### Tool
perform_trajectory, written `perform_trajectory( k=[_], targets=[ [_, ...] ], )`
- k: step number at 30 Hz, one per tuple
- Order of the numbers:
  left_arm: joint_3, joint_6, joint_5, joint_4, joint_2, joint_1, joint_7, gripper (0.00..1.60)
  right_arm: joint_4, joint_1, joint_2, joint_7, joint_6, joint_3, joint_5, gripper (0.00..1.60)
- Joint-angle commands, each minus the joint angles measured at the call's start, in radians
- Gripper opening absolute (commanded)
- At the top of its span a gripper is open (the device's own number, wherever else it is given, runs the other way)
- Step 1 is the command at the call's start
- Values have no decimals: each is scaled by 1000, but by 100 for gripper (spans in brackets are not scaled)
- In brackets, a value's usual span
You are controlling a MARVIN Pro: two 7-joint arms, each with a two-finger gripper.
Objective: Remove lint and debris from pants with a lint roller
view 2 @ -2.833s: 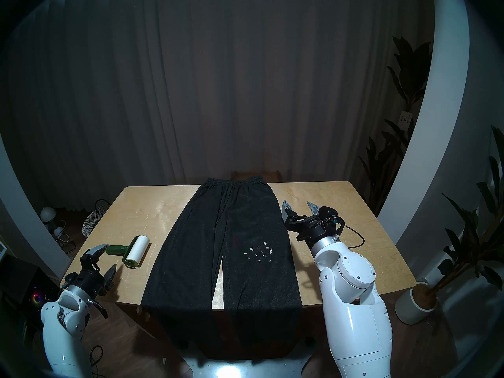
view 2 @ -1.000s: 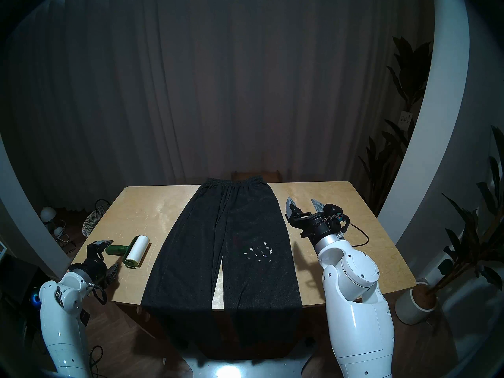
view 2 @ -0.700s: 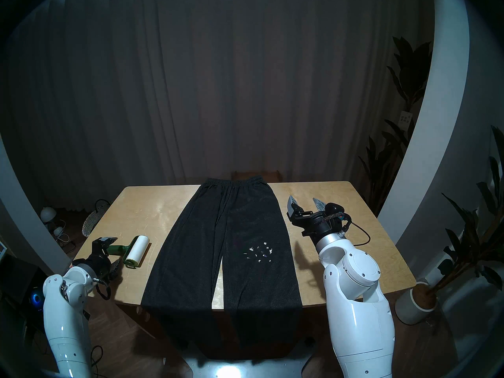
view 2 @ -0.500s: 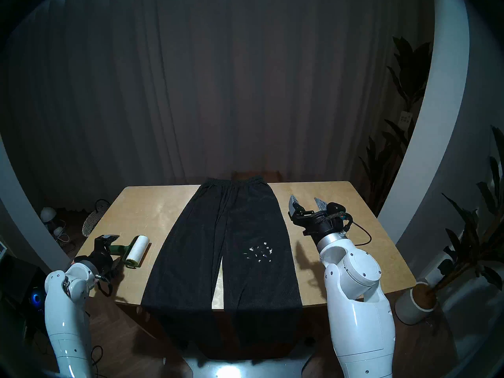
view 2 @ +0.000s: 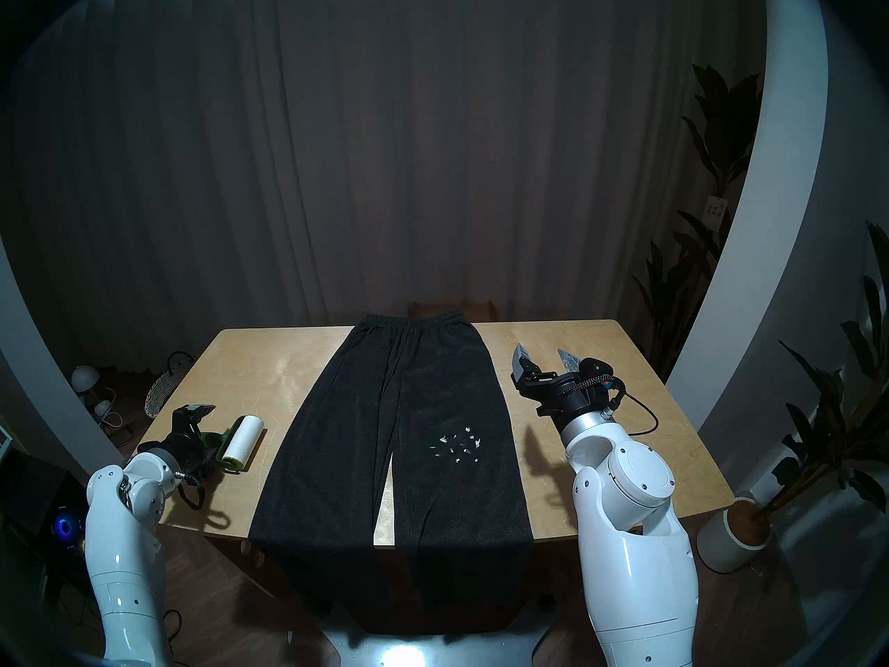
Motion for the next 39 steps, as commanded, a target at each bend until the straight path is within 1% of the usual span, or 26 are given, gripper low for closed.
perform_trajectory(
  k=[1,16,17,19,20,21,22,23,25,26,27,28,29,31,32,33,35,39],
  targets=[
    [12,5,2,50,-3,-6,-12,160,-30,-3,0,2,-11,-4,-5,160],
    [21,18,13,65,-4,19,-76,160,-28,-1,1,4,-15,-13,-7,160],
    [21,19,14,64,-4,21,-78,157,-28,-2,1,3,-15,-13,-7,160],
    [22,23,14,65,-4,22,-83,147,-28,-2,0,3,-16,-14,-7,160],
    [22,23,15,66,-4,22,-86,145,-29,-2,0,4,-17,-14,-7,160],
    [27,23,26,67,-2,26,-101,136,-29,-3,0,5,-17,-15,-6,160],
    [27,24,26,68,-2,26,-102,123,-30,-3,0,6,-17,-16,-6,160],
    [27,27,24,69,-3,26,-107,121,-30,-4,0,7,-17,-17,-6,160],
    [28,31,27,69,-5,30,-121,102,-31,-4,-1,8,-17,-18,-5,160],
    [27,33,25,68,-6,31,-127,97,-31,-3,-2,8,-19,-19,-5,160],
    [28,33,31,65,-5,33,-133,77,-31,-3,-3,8,-20,-19,-5,160],
    [28,33,32,63,-6,33,-135,71,-31,-3,-4,8,-21,-19,-5,160],
    [26,35,30,61,-7,33,-136,60,-31,-3,-4,8,-21,-19,-4,160],
    [26,34,37,60,-3,34,-149,14,-31,-4,-4,8,-22,-20,-4,160],
    [23,33,39,59,-4,35,-160,11,-31,-4,-4,9,-21,-20,-4,160],
    [19,35,32,58,-6,34,-159,0,-32,-4,-4,8,-21,-20,-4,160],
    [16,45,27,53,-4,36,-167,0,-33,-5,-5,8,-21,-20,-5,160],
    [1,40,14,29,-21,43,-195,0,-33,-5,-5,9,-21,-20,-5,160]
  ],
)
